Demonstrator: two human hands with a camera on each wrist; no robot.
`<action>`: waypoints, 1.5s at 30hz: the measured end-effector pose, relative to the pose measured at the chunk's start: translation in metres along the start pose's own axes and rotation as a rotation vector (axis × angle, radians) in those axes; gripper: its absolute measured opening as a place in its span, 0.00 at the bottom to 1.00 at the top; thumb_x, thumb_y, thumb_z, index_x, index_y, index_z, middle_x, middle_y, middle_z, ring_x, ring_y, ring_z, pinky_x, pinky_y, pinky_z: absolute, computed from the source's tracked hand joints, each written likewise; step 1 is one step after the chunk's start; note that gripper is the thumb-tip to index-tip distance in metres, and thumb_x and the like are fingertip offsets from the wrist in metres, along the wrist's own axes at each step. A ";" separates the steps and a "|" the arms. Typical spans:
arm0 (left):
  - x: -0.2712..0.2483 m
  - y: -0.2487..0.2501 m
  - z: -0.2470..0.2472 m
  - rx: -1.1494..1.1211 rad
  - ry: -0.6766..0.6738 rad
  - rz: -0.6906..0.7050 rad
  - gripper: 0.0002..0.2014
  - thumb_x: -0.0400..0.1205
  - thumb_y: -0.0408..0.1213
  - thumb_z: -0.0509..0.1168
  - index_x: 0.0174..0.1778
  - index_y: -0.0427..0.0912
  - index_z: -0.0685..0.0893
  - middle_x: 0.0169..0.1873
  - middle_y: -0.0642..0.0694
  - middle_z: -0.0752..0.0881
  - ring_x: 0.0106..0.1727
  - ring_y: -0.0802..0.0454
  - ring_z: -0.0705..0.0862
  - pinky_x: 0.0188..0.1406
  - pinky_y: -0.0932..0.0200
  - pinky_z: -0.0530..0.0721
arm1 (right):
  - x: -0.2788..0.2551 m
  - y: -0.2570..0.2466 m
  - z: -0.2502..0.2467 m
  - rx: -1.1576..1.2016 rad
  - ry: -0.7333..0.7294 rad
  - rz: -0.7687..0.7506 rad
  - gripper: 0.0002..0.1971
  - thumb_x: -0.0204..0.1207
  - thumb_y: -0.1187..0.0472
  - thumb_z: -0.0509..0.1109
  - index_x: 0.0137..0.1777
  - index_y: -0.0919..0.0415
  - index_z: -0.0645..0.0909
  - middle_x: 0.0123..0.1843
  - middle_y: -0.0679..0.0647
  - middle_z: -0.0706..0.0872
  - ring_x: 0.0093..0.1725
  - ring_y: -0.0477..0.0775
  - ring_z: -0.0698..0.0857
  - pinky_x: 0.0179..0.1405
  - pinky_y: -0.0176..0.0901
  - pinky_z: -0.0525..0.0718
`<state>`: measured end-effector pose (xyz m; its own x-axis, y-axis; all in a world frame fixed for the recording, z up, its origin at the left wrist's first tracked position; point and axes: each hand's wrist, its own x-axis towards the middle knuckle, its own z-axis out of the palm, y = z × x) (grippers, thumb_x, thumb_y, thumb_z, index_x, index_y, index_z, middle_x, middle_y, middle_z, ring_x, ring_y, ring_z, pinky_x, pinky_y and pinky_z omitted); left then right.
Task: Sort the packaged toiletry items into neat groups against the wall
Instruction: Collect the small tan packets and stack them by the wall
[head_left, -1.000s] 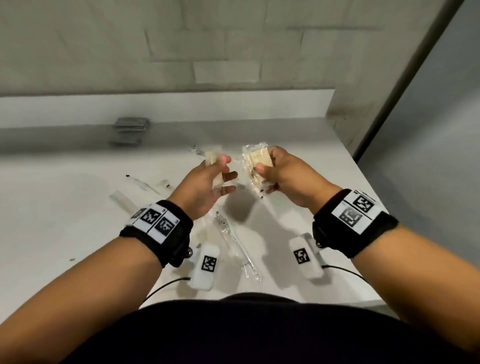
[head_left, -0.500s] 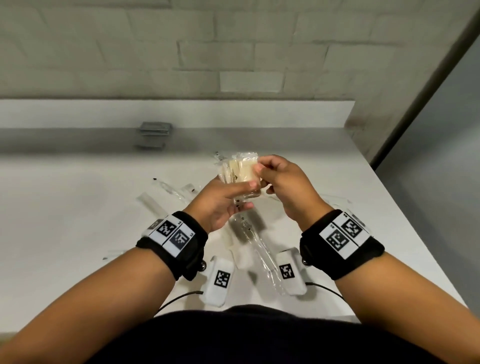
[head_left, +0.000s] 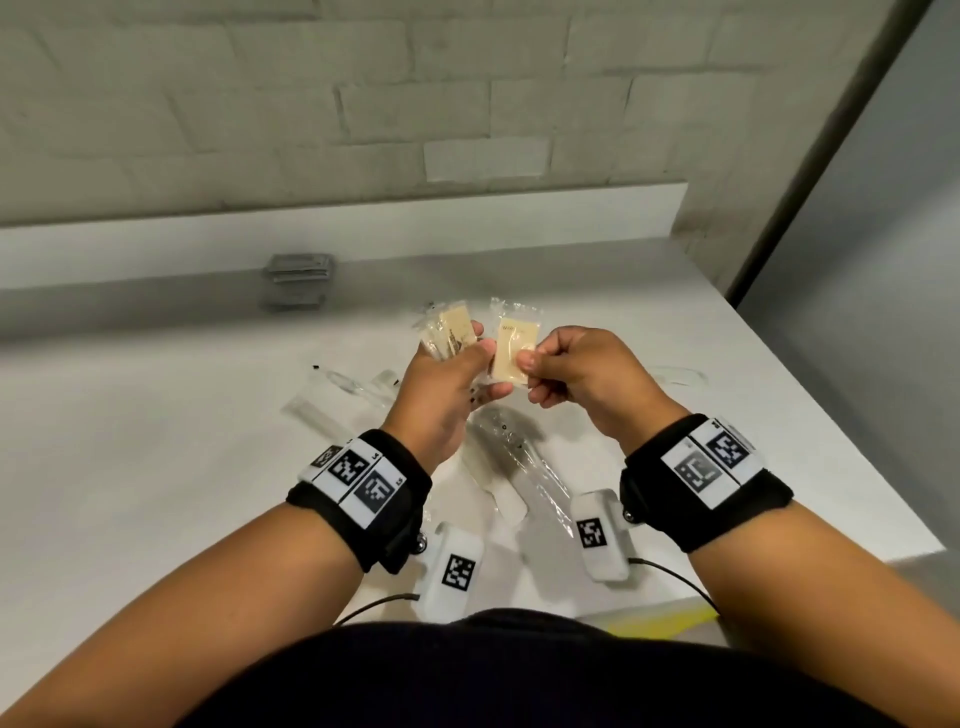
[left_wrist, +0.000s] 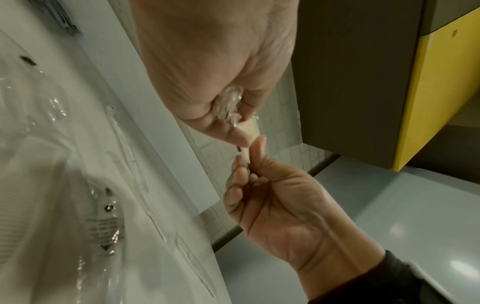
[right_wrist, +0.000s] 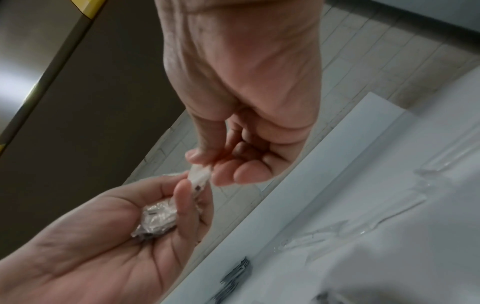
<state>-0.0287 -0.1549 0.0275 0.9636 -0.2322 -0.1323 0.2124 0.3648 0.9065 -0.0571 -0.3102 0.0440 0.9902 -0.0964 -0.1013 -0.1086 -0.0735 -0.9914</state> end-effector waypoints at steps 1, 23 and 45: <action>0.000 0.000 -0.002 0.010 -0.012 0.001 0.08 0.82 0.30 0.65 0.56 0.42 0.79 0.49 0.40 0.87 0.43 0.48 0.90 0.35 0.58 0.89 | 0.000 0.000 0.000 -0.014 0.003 -0.003 0.10 0.73 0.66 0.76 0.34 0.64 0.78 0.26 0.57 0.84 0.24 0.52 0.83 0.29 0.44 0.80; 0.019 -0.015 0.029 0.067 0.008 -0.048 0.11 0.82 0.37 0.67 0.59 0.40 0.77 0.44 0.44 0.85 0.44 0.49 0.89 0.37 0.56 0.90 | 0.027 -0.044 -0.082 -0.550 -0.049 -0.145 0.06 0.75 0.68 0.72 0.37 0.62 0.83 0.30 0.49 0.82 0.27 0.43 0.77 0.28 0.30 0.75; 0.012 -0.027 0.049 0.004 0.016 -0.109 0.09 0.80 0.32 0.68 0.55 0.35 0.86 0.43 0.44 0.92 0.47 0.49 0.91 0.44 0.53 0.91 | 0.037 -0.014 -0.081 -0.323 -0.257 -0.130 0.06 0.71 0.63 0.77 0.45 0.55 0.84 0.37 0.50 0.85 0.30 0.43 0.82 0.27 0.30 0.76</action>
<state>-0.0311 -0.2118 0.0217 0.9373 -0.2557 -0.2369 0.3158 0.3347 0.8878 -0.0260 -0.3929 0.0608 0.9828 0.1811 -0.0352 0.0368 -0.3794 -0.9245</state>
